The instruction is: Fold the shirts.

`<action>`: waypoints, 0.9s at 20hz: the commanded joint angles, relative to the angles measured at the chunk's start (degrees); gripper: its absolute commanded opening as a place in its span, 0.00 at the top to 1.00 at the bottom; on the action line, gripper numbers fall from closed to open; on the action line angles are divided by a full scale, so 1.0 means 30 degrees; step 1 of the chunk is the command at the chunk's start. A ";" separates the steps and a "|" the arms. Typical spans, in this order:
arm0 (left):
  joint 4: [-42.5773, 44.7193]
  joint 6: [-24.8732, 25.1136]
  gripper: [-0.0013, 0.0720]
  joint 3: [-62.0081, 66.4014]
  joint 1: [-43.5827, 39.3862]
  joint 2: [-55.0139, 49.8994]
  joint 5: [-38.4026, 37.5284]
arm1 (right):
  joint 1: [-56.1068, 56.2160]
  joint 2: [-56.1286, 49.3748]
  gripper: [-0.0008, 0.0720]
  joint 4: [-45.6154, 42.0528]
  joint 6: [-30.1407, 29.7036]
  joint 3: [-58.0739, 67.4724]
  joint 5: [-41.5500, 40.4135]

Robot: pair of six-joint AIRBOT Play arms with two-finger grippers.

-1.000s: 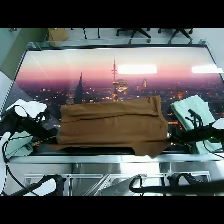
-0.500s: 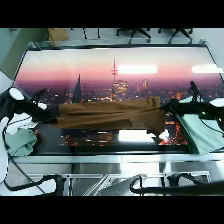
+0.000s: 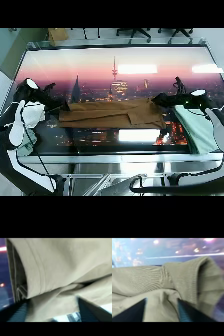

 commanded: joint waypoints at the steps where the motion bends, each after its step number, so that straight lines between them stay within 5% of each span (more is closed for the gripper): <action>1: -0.0160 0.0022 0.06 0.2178 0.0153 -0.0430 -0.1494 | -0.0976 0.0270 0.10 -0.2616 0.0590 0.0699 0.0933; 12: -0.0940 -0.0423 0.07 -0.1231 0.2696 0.4728 0.0947 | -0.0284 -0.2353 0.10 -0.3111 0.0867 0.0678 0.2951; 15: -0.3672 0.0780 0.67 -0.3453 0.2142 0.5756 0.2404 | 0.0699 -0.2630 0.84 -0.3104 -0.0007 0.0678 0.2885; 16: -0.4503 0.1275 0.96 -0.4080 0.1647 0.5901 0.2871 | 0.0845 -0.2543 0.95 -0.3024 -0.0036 0.0743 0.2892; 18: -0.5399 0.1559 0.96 -0.4758 0.0131 0.5880 0.3774 | 0.0911 -0.1967 0.95 -0.3045 -0.0051 0.1086 0.3264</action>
